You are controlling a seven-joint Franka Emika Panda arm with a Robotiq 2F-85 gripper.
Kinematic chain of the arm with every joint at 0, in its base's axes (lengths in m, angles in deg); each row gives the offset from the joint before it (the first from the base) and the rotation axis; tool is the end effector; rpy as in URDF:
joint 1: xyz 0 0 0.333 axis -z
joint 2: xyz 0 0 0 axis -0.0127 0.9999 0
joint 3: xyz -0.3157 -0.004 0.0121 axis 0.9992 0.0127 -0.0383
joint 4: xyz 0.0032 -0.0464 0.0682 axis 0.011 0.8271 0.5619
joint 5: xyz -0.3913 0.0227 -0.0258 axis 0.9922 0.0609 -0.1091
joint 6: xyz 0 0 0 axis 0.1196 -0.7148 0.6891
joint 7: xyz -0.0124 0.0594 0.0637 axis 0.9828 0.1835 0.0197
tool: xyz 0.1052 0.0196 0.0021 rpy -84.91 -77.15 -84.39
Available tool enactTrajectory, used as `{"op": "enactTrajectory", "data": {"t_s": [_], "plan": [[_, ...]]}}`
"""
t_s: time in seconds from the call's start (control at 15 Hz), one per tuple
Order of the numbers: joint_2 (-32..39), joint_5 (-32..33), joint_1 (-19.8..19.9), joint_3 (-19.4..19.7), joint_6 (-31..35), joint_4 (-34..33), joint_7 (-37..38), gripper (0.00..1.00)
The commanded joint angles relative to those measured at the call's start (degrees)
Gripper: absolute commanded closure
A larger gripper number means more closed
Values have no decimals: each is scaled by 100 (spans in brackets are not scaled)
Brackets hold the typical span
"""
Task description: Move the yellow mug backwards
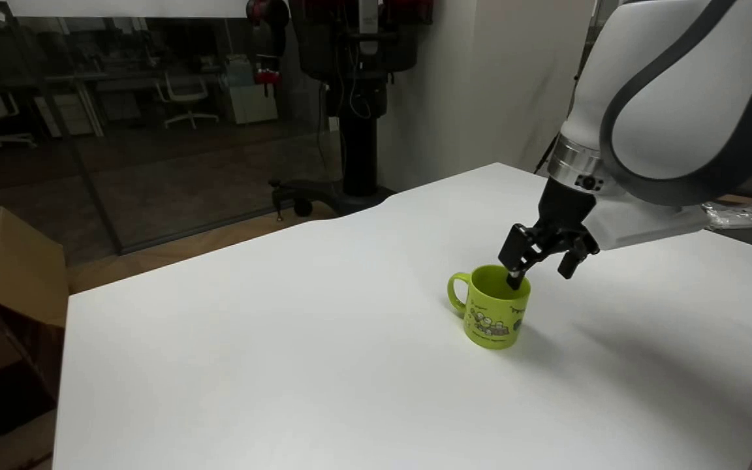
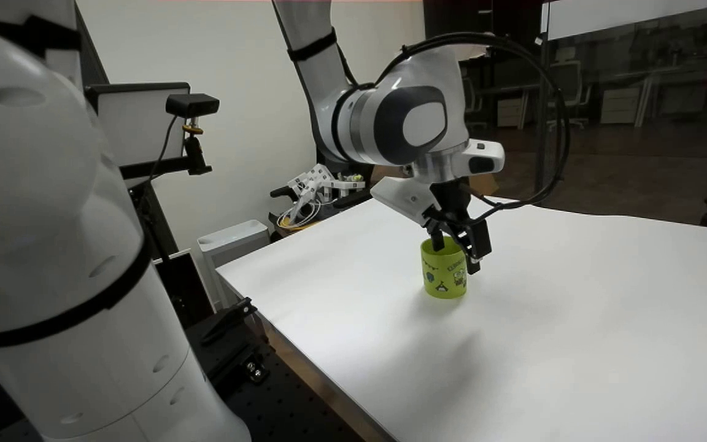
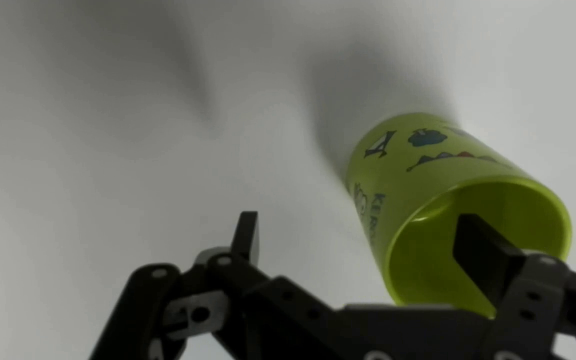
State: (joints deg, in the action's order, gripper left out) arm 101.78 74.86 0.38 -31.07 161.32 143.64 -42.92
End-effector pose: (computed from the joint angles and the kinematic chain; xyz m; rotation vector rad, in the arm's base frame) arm 0.4531 -0.0277 0.1864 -3.0720 0.5268 -0.2451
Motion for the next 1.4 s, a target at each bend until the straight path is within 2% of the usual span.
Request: {"op": "enactTrajectory", "data": {"t_s": [0.0,0.4,0.67,0.73,1.13,1.2,1.33], "plan": [[32,-433,303,-238,65,-46,-350,26],[219,-785,518,-499,-108,-256,-695,69],[393,-895,623,-663,-280,-438,-880,95],[404,-922,654,-721,-319,-453,-964,99],[347,-804,760,-945,-697,-465,-1630,98],[331,-810,640,-799,-448,-429,-1399,90],[328,-810,647,-830,-556,-459,-1539,90]]}}
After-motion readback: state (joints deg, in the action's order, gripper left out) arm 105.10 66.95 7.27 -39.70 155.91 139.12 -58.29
